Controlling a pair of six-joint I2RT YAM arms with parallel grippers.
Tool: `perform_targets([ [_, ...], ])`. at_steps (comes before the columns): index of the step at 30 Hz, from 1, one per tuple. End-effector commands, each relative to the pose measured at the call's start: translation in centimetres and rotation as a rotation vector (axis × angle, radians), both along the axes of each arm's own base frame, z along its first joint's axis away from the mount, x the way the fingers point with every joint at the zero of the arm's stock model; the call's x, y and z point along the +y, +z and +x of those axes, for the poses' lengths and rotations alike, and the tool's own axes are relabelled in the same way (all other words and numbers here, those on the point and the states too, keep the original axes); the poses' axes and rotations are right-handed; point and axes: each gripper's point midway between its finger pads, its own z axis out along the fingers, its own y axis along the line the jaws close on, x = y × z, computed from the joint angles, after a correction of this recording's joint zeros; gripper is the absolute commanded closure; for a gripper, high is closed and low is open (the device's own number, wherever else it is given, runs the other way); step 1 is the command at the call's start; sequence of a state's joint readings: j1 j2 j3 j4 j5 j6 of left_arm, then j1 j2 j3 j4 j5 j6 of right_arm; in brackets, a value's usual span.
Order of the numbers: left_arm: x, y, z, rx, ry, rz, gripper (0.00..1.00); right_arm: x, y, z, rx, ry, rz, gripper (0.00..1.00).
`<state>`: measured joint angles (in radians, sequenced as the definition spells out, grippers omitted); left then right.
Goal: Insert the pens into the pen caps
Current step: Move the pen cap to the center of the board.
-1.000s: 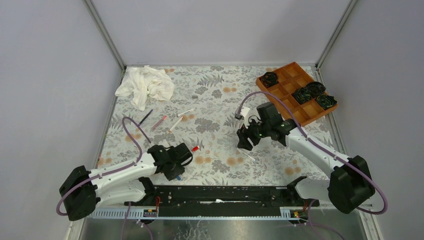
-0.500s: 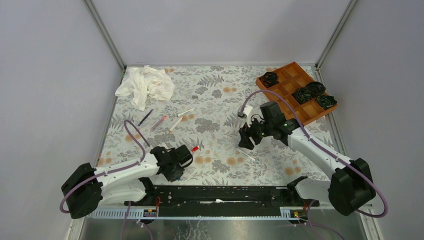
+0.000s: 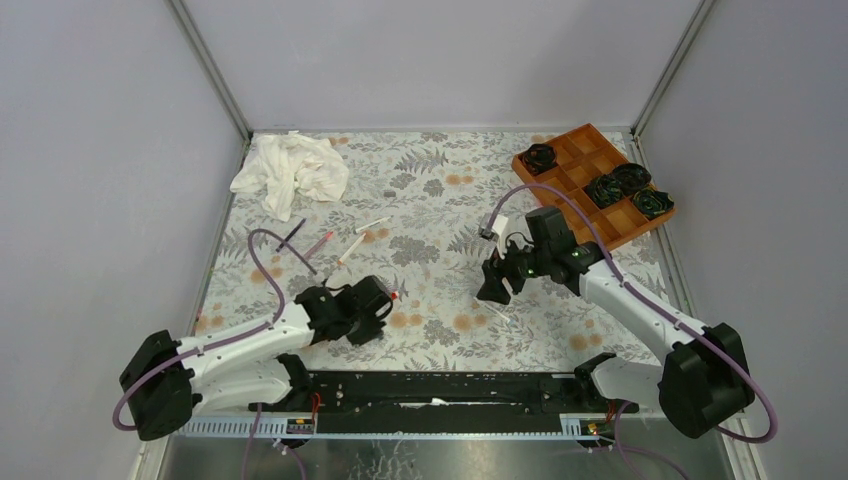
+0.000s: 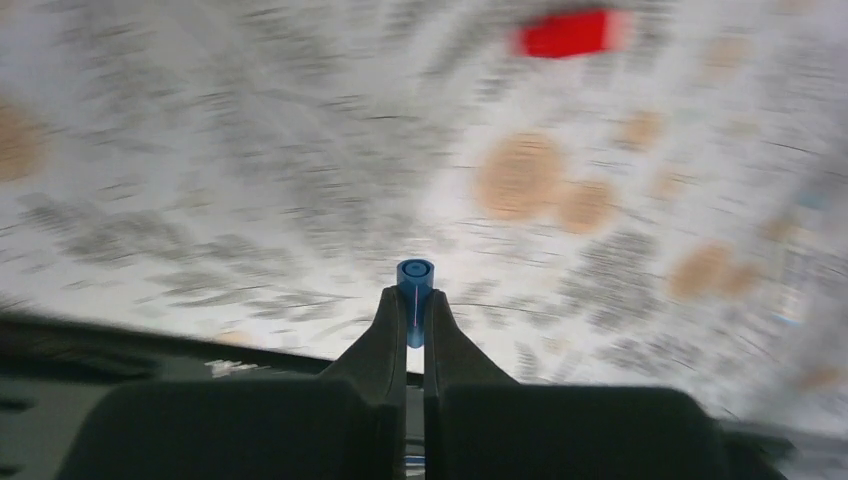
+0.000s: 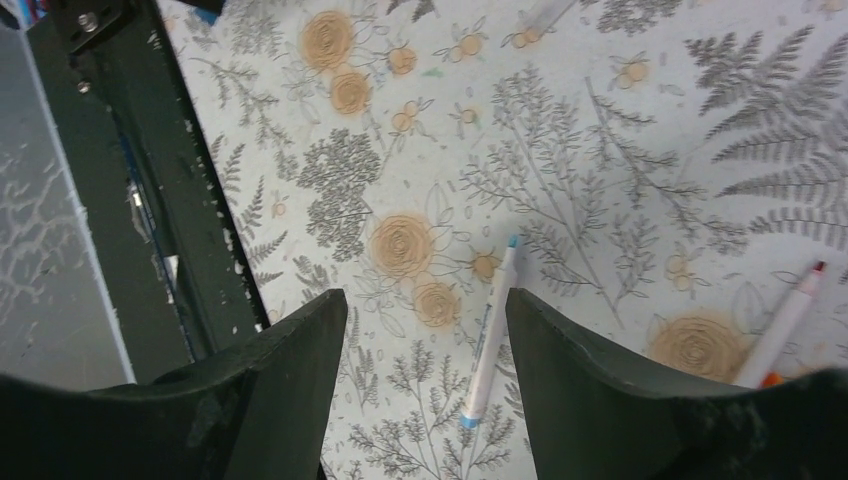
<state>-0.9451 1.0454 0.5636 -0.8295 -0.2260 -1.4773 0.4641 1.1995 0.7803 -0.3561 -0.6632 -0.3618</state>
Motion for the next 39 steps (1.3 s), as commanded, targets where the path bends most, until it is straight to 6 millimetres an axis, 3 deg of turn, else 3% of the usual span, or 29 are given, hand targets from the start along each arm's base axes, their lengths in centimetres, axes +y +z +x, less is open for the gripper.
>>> perform_targets([
  [1,-6.5,4.9,5.1,-0.241,-0.134,-0.208,1.00,1.0,0.6,-1.5,0.007,0.081,0.094,0.32],
  [6,-11.3,6.6,8.0,-0.413,-0.242,-0.365,1.00,0.7,-0.7,-0.7,0.049,0.034,0.049,0.32],
  [10,-14.2,7.5,9.6,-0.525,-0.287,-0.473,1.00,1.2,-1.0,-1.4,0.091,0.040,0.099,0.32],
  [16,-15.1,3.7,11.7,-0.420,-0.333,-0.245,1.00,-2.3,-5.3,1.5,0.020,-0.054,-0.175,0.34],
  [20,-14.3,0.2,12.9,-0.287,-0.307,-0.025,1.00,-3.4,-7.7,1.4,0.071,-0.079,-0.266,0.36],
  [26,-13.2,-2.0,13.8,-0.214,-0.266,0.061,1.00,-3.6,-9.7,0.9,0.118,-0.085,-0.347,0.37],
  [34,-10.8,-3.3,13.3,-0.147,-0.223,0.095,0.98,-3.4,-11.0,0.3,0.125,-0.059,-0.429,0.45],
  [39,-10.4,-2.3,13.4,-0.165,-0.204,0.046,0.93,-4.2,-11.7,0.4,0.089,-0.050,-0.507,0.55],
])
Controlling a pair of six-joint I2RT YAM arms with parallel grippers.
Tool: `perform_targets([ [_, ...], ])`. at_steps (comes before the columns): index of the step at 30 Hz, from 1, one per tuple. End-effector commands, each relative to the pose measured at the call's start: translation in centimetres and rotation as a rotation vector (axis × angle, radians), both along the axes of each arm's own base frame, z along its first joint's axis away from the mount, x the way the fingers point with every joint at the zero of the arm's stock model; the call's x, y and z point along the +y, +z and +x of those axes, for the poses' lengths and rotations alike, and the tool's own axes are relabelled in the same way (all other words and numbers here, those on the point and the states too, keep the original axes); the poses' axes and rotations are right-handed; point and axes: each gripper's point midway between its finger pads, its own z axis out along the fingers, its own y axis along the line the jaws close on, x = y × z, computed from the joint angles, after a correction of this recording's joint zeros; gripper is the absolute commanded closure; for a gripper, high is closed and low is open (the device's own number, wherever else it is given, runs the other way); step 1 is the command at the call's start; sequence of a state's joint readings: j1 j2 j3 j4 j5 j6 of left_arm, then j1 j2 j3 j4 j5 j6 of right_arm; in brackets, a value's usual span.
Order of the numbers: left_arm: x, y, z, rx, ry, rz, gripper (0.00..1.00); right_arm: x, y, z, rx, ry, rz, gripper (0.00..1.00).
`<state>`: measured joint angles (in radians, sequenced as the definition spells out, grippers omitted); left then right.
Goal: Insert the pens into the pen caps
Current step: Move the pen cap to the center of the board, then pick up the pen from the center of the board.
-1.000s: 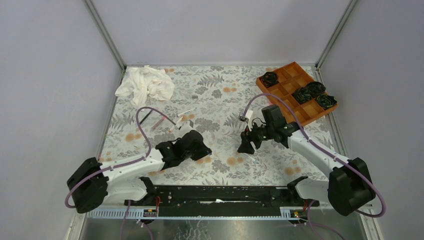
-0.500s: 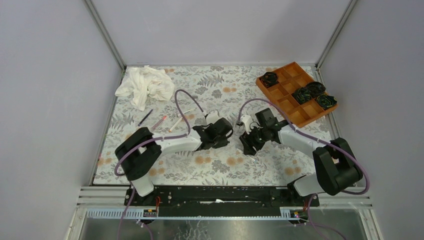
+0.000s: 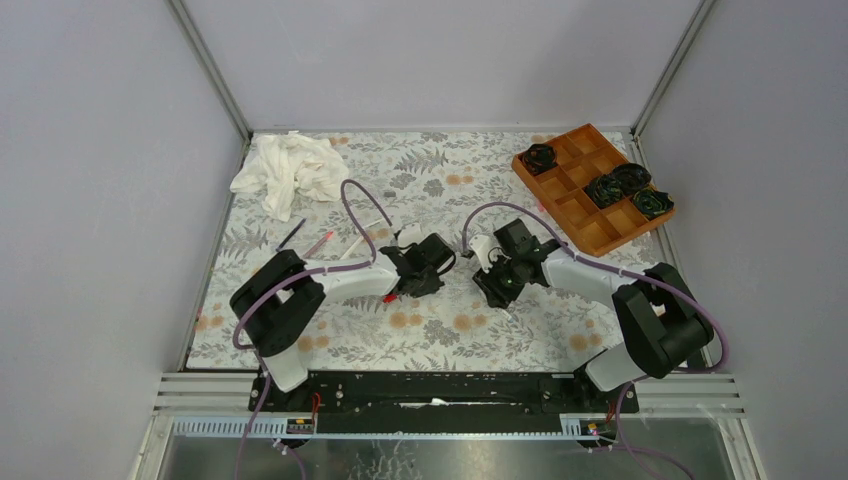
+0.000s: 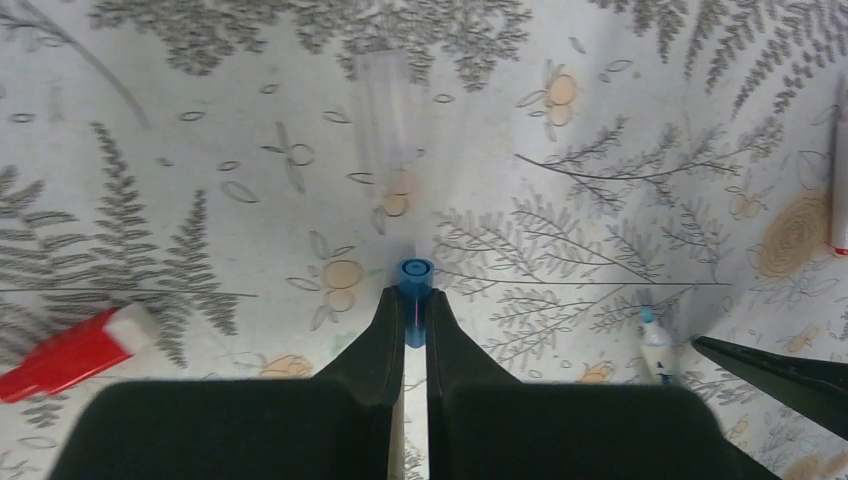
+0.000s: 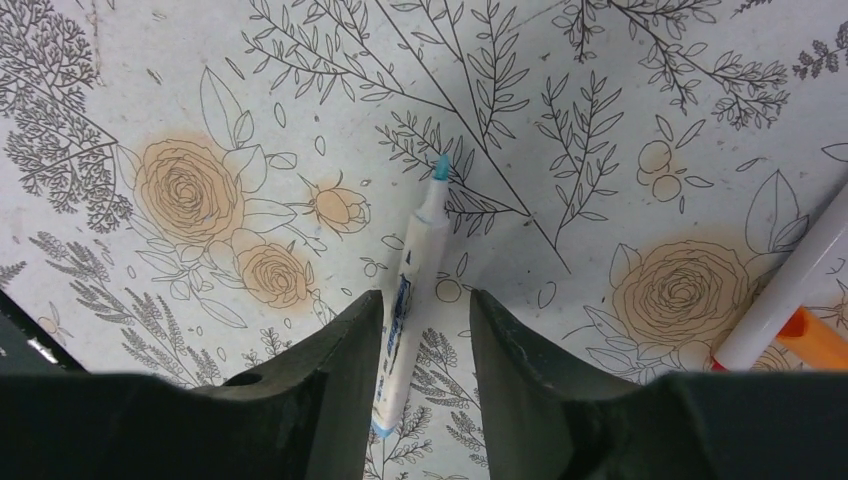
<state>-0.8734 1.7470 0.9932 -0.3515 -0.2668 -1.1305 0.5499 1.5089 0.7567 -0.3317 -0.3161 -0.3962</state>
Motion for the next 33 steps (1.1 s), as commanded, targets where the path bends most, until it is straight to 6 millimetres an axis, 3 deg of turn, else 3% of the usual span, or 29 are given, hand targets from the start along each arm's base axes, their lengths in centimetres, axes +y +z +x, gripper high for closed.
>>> perform_targets([
  [1,2.7,0.1,-0.7,0.020,0.036,0.031,0.92,-0.9,-1.0,-0.4,-0.008,0.030,-0.104,0.55],
  [5,3.0,1.7,-0.3,-0.020,0.061,-0.010,0.79,-1.2,-1.6,-0.7,-0.014,0.051,-0.153,0.55],
  [9,2.9,2.5,-0.2,-0.036,0.054,-0.033,0.72,-1.1,-1.8,-1.1,0.002,0.065,-0.172,0.64],
  [15,3.1,2.6,-0.3,-0.029,0.053,-0.047,0.68,-0.8,-2.8,-2.3,0.060,0.095,-0.207,0.83],
  [18,3.5,2.7,-0.5,-0.024,0.061,-0.051,0.68,0.0,-2.1,-2.2,0.079,0.082,-0.177,0.98],
  [21,3.7,3.7,-0.7,-0.043,0.056,-0.076,0.67,1.3,0.1,-1.6,0.061,0.051,-0.065,1.00],
  [24,2.9,6.2,-1.1,-0.108,-0.026,-0.161,0.66,2.1,3.3,-0.9,0.080,-0.001,0.120,1.00],
  [26,1.9,8.3,-1.6,-0.186,-0.111,-0.272,0.58,2.3,5.4,-0.6,0.099,-0.029,0.248,1.00],
  [30,-0.5,14.0,-3.9,-0.448,-0.309,-0.636,0.33,3.1,9.6,-0.7,0.127,-0.030,0.476,1.00],
  [33,-1.1,17.7,-5.8,-0.592,-0.407,-0.843,0.25,3.3,12.4,-0.8,0.146,-0.029,0.619,1.00],
])
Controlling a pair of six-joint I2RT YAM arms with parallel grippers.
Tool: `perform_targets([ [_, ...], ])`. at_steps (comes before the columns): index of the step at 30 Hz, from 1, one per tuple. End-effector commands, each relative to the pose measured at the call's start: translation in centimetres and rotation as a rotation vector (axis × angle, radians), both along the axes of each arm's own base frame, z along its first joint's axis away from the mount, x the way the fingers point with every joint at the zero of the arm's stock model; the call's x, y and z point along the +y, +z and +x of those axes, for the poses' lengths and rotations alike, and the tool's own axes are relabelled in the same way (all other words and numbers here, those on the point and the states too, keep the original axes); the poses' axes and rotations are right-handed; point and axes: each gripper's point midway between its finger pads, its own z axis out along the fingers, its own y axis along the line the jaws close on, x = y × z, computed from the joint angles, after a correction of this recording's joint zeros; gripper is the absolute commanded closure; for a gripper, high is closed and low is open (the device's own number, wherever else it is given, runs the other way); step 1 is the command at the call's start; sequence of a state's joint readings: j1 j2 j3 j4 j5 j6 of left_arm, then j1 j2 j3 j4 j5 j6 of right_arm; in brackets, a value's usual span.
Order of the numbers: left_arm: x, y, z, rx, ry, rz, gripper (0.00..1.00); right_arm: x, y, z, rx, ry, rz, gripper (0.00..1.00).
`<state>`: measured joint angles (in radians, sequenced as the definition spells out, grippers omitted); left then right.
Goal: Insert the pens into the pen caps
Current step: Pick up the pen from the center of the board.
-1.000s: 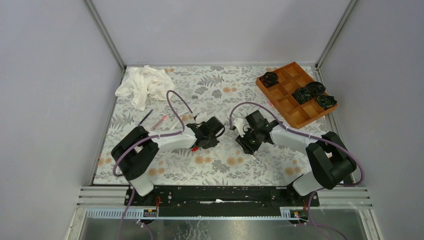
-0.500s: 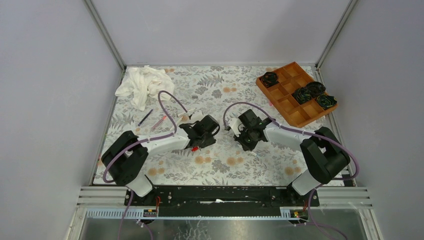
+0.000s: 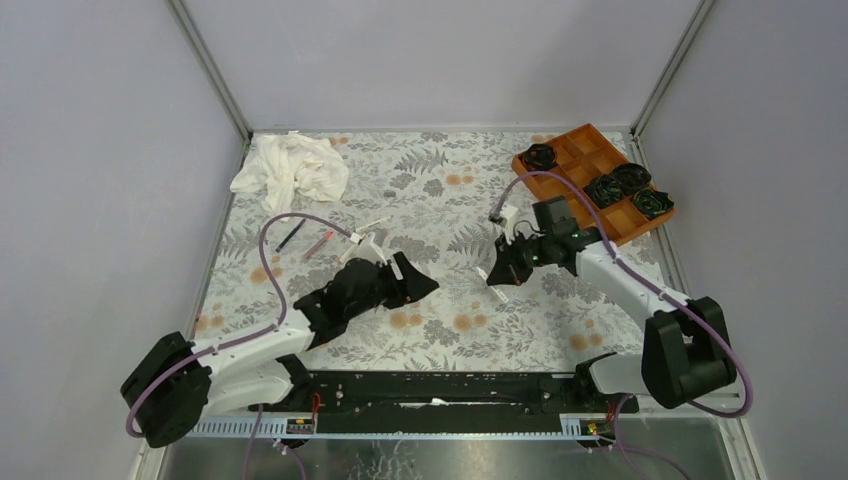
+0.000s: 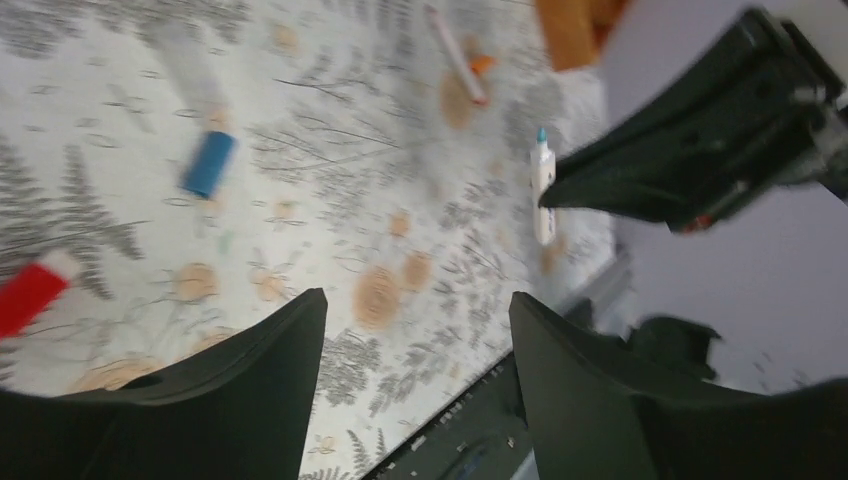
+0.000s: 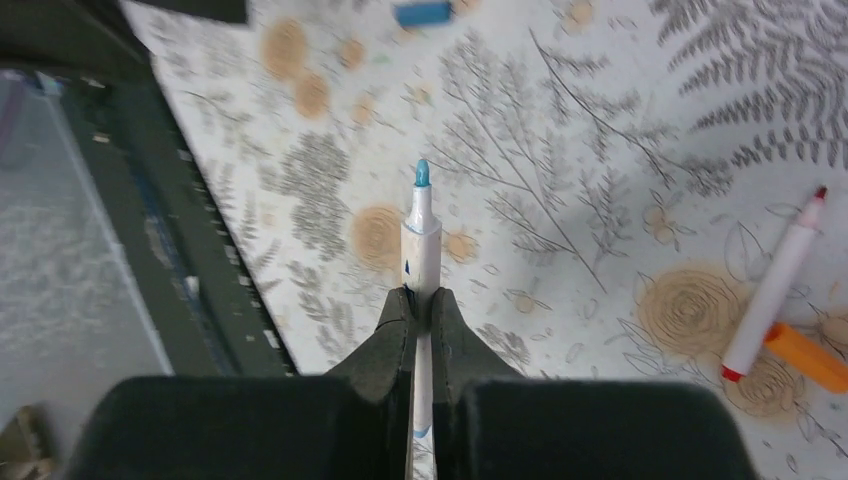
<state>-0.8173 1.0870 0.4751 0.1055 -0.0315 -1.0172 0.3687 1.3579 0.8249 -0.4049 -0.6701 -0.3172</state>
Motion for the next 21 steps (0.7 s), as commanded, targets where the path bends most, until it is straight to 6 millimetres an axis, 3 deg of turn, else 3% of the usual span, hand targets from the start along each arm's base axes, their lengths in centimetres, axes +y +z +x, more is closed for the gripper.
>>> perform_targets([
  [1,-3.2,8.6,-1.9,-0.325,-0.219,-0.395,0.24,1.9,5.3,-2.0,0.069,0.068,0.307,1.00],
  [4,-4.2,11.0,-2.6,-0.404,-0.273,-0.517,0.23,2.3,7.4,-2.7,0.100,0.095,0.416,1.00],
  [9,-6.5,12.4,-2.0,-0.465,-0.300,-0.569,0.21,2.5,9.2,-3.6,0.134,0.142,0.515,1.00],
  [17,-9.0,12.1,-0.3,-0.426,-0.262,-0.591,0.24,2.6,10.3,-4.4,0.143,0.181,0.567,1.00],
  [21,-9.7,12.0,-0.3,-0.404,-0.271,-0.613,0.32,2.6,10.4,-4.2,0.149,0.174,0.575,1.00],
])
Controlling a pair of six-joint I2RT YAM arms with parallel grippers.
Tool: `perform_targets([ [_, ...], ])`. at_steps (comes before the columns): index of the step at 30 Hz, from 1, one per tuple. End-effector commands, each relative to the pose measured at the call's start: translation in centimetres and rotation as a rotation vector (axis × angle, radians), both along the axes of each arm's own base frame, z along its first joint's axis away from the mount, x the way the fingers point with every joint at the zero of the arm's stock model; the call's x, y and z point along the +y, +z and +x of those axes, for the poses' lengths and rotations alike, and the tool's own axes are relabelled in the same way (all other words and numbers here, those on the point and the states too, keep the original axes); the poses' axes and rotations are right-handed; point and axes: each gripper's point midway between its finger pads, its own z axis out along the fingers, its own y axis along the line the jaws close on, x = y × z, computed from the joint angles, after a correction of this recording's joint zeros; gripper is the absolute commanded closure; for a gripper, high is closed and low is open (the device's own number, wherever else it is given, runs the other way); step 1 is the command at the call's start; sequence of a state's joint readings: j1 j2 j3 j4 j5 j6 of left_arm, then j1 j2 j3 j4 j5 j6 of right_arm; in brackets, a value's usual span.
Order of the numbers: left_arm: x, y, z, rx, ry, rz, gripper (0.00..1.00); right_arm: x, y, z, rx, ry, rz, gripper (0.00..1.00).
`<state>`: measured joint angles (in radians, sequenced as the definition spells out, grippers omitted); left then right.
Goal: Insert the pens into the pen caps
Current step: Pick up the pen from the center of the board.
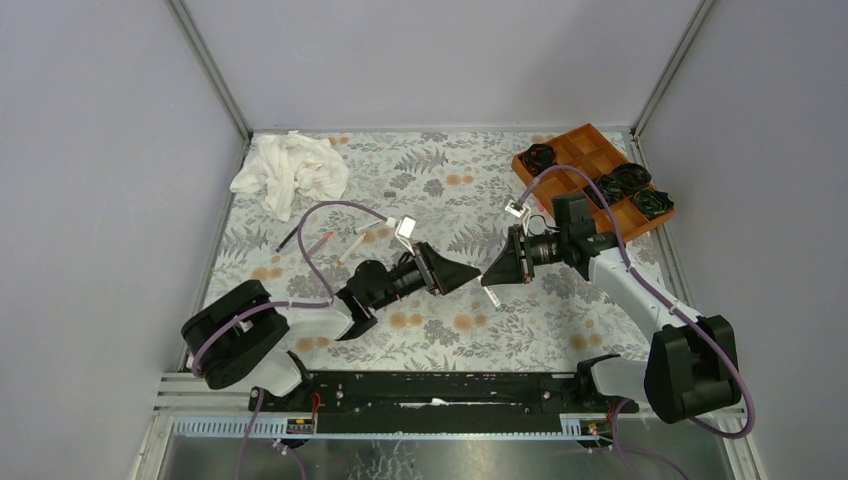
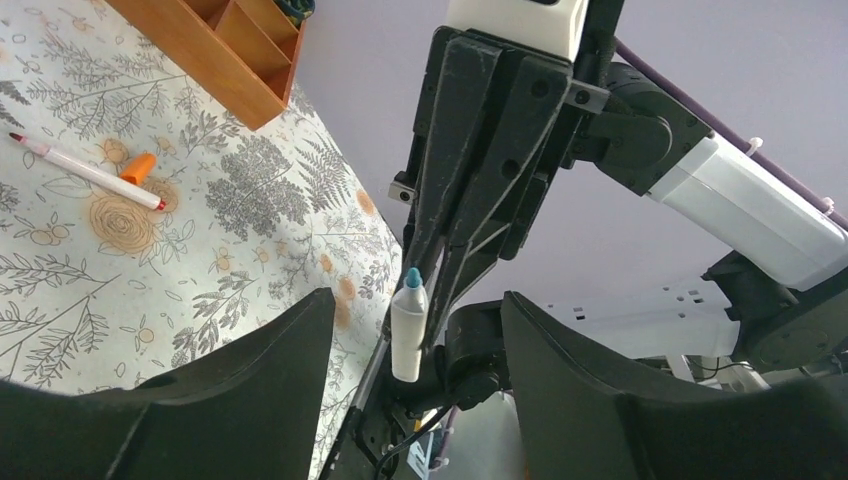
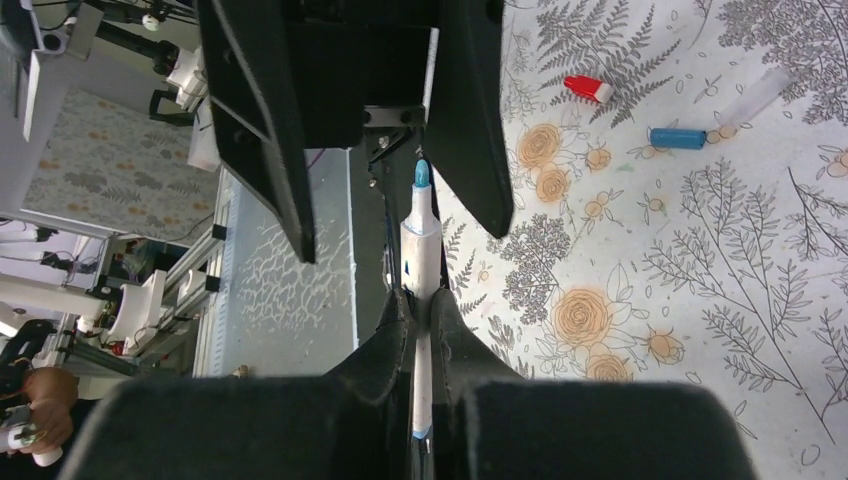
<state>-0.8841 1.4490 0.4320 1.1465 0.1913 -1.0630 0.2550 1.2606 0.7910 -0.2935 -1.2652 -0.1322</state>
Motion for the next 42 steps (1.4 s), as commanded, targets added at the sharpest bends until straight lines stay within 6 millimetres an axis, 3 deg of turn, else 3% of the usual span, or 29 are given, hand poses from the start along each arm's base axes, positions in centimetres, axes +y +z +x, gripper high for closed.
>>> perform_targets([
  [1,-0.9,2.5,0.2,-0.040,-0.001,-0.088,0.33,0.0,1.2,-0.4,-0.005,0.022,0.056,1.00],
  [6,-1.8,2.3,0.2,-0.030,-0.013,-0.090,0.53,0.1,1.3,-0.4,0.013,0.021,0.068,1.00],
  [11,-2.3,2.7,0.3,-0.030,-0.028,-0.123,0.99,0.0,1.3,-0.3,0.015,0.017,0.070,1.00],
  [15,-1.6,3.1,0.4,-0.033,0.000,-0.149,1.00,-0.1,1.4,-0.2,0.018,0.007,0.075,1.00],
  [16,-1.3,3.4,0.4,-0.039,0.013,-0.161,1.00,-0.1,1.4,-0.3,0.019,0.010,0.078,0.94],
  [19,-0.4,4.7,0.9,-0.071,0.064,-0.195,1.00,-0.1,1.3,-0.6,0.024,0.018,0.085,0.62],
  [24,-0.8,6.2,1.6,-0.130,0.088,-0.195,1.00,0.0,1.4,-0.9,0.055,0.017,0.104,0.49],
  [29,-1.7,6.2,1.9,-0.135,0.071,-0.187,1.00,0.1,1.7,-0.7,0.058,0.017,0.114,0.52],
  [34,-2.1,5.9,2.0,-0.128,0.058,-0.201,1.00,0.2,1.9,-0.6,0.064,0.015,0.128,0.66],
  [38,-2.7,5.8,1.9,-0.130,0.036,-0.193,1.00,0.2,2.0,-0.5,0.068,0.013,0.127,0.66],
  [40,-2.8,5.7,1.9,-0.128,0.032,-0.191,1.00,0.2,2.0,-0.5,0.069,0.016,0.129,0.76],
  [42,-2.7,5.7,1.8,-0.128,0.030,-0.191,1.00,0.2,2.1,-0.5,0.072,0.020,0.131,0.96],
])
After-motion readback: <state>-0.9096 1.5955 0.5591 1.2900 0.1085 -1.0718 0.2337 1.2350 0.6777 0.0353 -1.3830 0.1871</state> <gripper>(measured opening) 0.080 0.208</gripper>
